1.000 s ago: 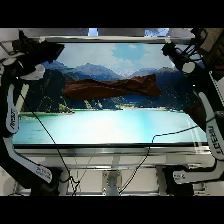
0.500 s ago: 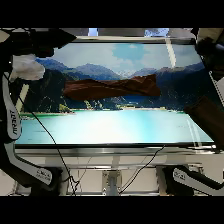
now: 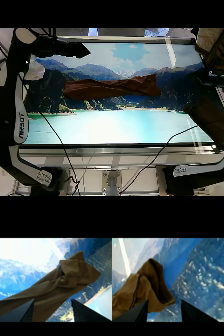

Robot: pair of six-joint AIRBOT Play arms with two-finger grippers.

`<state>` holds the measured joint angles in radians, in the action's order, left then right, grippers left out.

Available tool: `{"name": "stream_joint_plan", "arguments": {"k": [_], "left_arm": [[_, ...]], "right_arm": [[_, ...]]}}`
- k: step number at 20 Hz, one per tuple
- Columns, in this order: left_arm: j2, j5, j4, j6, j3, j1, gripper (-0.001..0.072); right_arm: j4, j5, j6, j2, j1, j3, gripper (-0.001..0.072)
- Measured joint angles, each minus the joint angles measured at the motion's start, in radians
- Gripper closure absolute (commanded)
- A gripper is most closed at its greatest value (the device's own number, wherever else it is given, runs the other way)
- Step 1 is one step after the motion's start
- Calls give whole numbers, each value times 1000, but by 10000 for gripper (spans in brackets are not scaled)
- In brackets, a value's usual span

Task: Fold the shirts.

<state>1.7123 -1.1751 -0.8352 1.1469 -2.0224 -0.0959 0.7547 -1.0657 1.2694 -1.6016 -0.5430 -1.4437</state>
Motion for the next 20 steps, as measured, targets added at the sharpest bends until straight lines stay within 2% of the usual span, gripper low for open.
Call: {"name": "stream_joint_plan", "arguments": {"k": [8,10,14,16,20], "left_arm": [[29,24,-25,52,23,-10,169],[37,23,-29,57,24,-11,168],[56,10,-30,59,24,-19,170],[71,4,-29,61,24,-29,170],[106,-7,-29,61,24,-50,170]], "right_arm": [[-304,-27,-102,-337,118,0,229],[-298,-16,-117,-366,150,-12,229],[-189,-6,-106,-397,225,-95,232],[-171,8,-98,-412,264,-142,271],[-140,20,-75,-453,330,-200,271]]}}
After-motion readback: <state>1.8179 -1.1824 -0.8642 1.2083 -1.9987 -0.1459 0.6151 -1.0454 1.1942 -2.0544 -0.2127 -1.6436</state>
